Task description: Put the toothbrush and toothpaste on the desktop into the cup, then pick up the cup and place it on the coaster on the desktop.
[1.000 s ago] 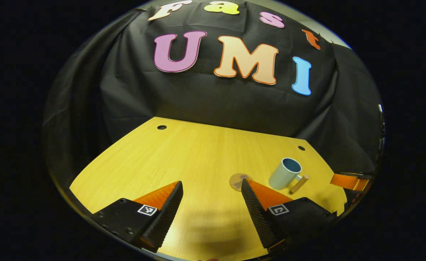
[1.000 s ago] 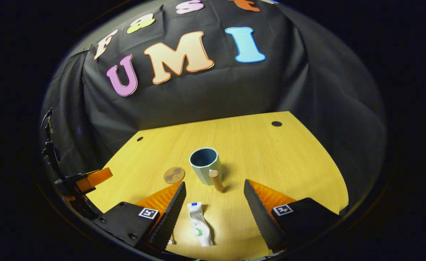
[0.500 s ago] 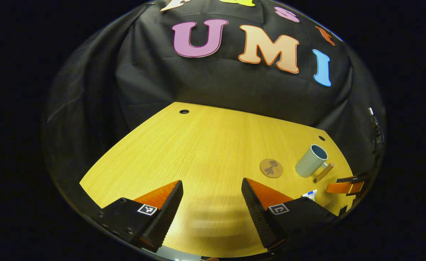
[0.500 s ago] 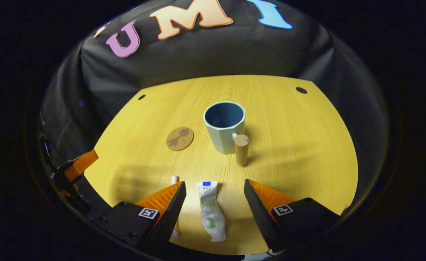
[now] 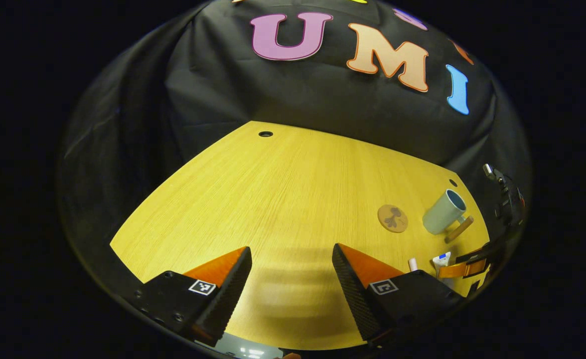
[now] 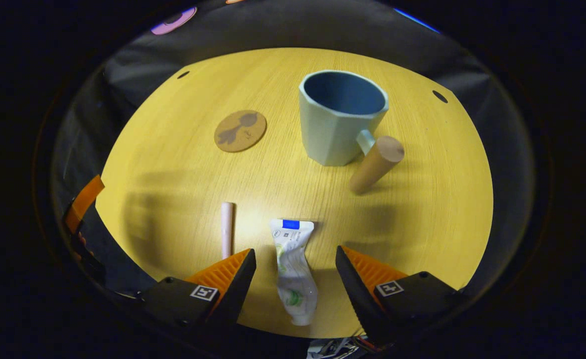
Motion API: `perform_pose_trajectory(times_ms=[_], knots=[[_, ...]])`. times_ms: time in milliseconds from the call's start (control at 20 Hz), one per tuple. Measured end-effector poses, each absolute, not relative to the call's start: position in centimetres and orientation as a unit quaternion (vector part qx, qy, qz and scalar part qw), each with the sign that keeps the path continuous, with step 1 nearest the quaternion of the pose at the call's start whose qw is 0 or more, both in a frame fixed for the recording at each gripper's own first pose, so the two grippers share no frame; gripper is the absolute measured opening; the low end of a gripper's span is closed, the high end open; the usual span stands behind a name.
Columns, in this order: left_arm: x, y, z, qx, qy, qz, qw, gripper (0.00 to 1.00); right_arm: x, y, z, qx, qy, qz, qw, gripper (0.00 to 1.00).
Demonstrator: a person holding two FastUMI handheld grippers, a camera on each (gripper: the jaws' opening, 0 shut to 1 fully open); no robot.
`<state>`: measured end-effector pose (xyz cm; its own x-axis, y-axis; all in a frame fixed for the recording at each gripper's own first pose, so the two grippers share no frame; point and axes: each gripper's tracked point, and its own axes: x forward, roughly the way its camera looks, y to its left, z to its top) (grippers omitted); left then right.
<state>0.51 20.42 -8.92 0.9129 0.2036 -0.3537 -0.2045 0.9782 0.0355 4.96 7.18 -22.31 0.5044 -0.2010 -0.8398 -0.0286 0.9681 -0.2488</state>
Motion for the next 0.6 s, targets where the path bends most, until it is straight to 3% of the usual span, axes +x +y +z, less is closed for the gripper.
perform_pose_trajectory(times_ms=[100,200,350,450,500,600], knots=[[0.7,21.0,-9.1,0.0,0.185,0.107,0.977,0.95,5.0,7.2,-22.8,-0.121,0.51,-0.056,0.85,0.98],[0.9,21.3,-9.2,-0.002,0.189,0.109,0.976,0.95,5.1,7.2,-23.2,-0.12,0.523,-0.065,0.842,0.87],[1.1,21.8,-9.6,-0.006,0.193,0.11,0.975,0.95,5.6,7.0,-23.5,-0.112,0.533,-0.077,0.835,0.64],[1.0,21.8,-9.8,-0.009,0.196,0.111,0.974,0.95,5.6,7.0,-23.9,-0.104,0.54,-0.081,0.831,0.55],[1.0,21.7,-9.9,-0.01,0.197,0.111,0.974,0.95,5.5,6.9,-23.8,-0.103,0.544,-0.083,0.829,0.55],[0.9,21.9,-10.3,-0.013,0.2,0.112,0.973,0.95,5.5,6.7,-24.1,-0.103,0.547,-0.087,0.826,0.42]])
